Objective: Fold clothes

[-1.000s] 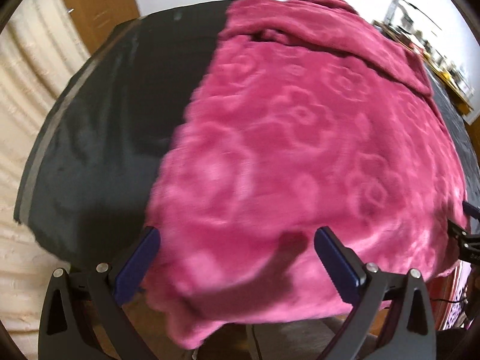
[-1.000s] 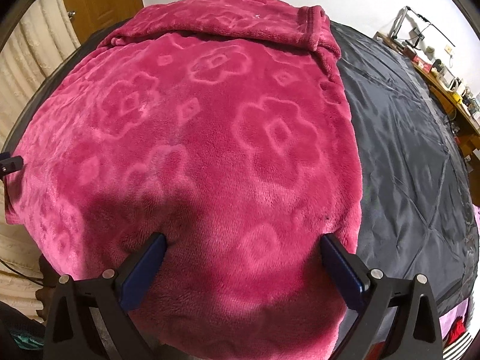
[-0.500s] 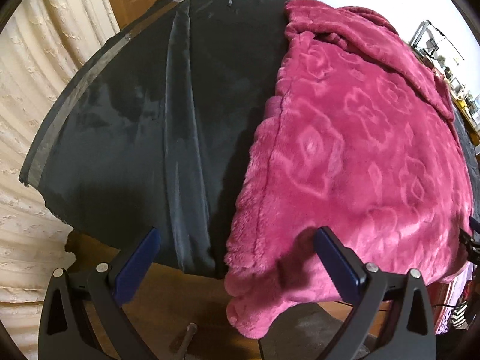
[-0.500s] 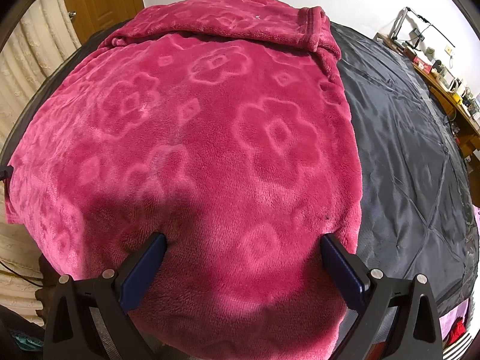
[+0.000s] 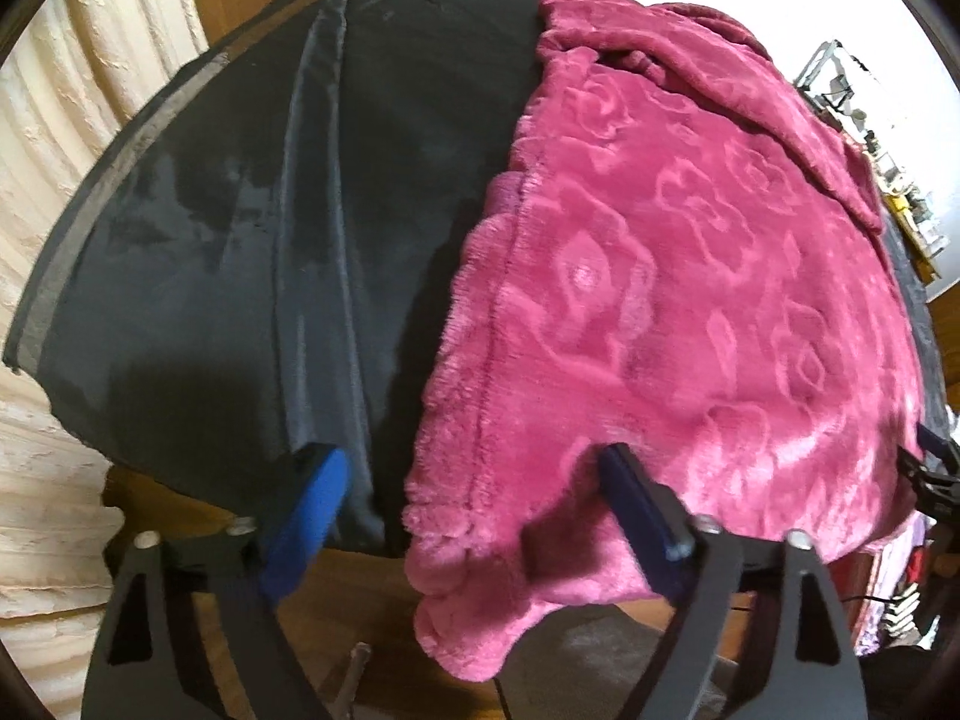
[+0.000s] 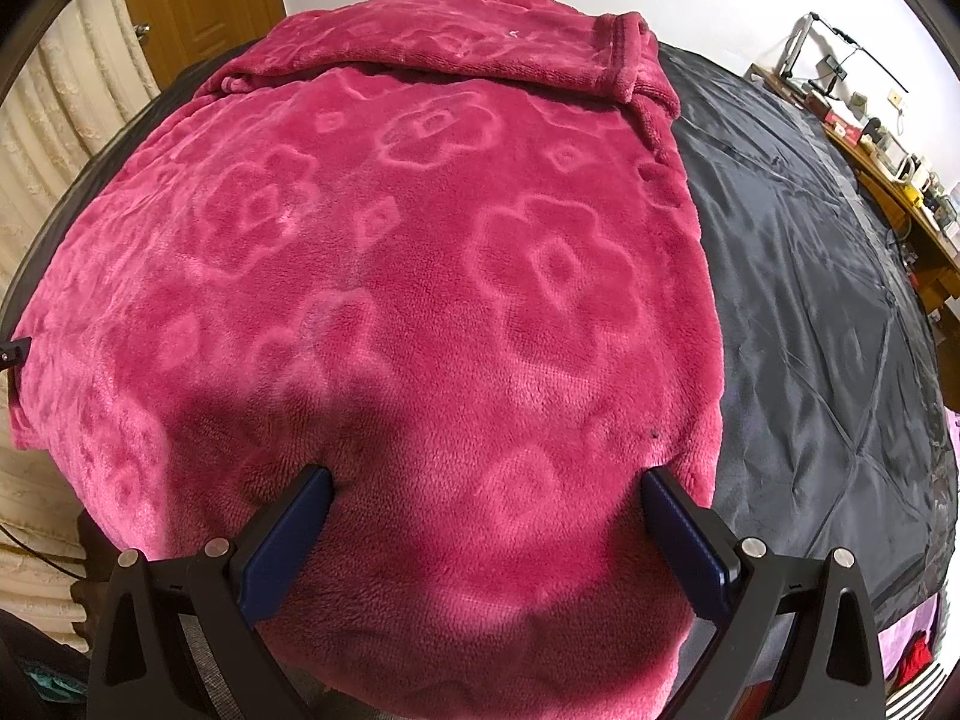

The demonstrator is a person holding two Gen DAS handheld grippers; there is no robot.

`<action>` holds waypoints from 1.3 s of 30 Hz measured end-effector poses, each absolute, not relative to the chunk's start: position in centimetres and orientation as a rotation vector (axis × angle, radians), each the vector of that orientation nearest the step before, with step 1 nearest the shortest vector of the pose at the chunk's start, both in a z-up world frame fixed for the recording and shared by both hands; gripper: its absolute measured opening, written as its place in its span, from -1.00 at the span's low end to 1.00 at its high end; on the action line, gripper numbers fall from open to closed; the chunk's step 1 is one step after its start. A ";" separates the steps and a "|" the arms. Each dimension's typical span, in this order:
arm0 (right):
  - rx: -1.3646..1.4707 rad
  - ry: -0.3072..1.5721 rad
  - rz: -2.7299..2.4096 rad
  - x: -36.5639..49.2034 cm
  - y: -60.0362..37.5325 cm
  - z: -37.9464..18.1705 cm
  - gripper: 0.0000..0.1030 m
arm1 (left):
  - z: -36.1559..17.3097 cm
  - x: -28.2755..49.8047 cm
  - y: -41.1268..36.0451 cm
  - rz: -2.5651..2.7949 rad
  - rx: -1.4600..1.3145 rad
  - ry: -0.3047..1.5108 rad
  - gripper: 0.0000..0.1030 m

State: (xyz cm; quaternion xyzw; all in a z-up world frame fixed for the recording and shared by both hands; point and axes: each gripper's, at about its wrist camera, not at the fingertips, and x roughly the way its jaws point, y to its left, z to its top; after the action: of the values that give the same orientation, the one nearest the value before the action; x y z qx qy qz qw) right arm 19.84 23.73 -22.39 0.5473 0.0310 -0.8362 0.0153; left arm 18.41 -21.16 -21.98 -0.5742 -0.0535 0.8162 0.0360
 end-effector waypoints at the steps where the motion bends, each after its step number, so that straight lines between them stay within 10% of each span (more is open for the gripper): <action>1: 1.703 0.095 -2.603 19.9 23.8 -22.3 1.00 | -22.0 18.4 -21.1 2.493 -1.757 -0.173 0.30; 39: 1.752 -0.752 -2.355 25.9 31.7 -25.0 0.99 | -22.6 16.7 -20.9 2.507 -1.768 -0.111 0.56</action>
State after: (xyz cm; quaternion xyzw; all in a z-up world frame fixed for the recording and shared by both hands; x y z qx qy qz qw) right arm 25.86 31.68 -25.00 0.5774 -0.2479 -0.7760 0.0557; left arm 16.67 -20.89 -22.65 -0.5756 -0.0361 0.8161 0.0360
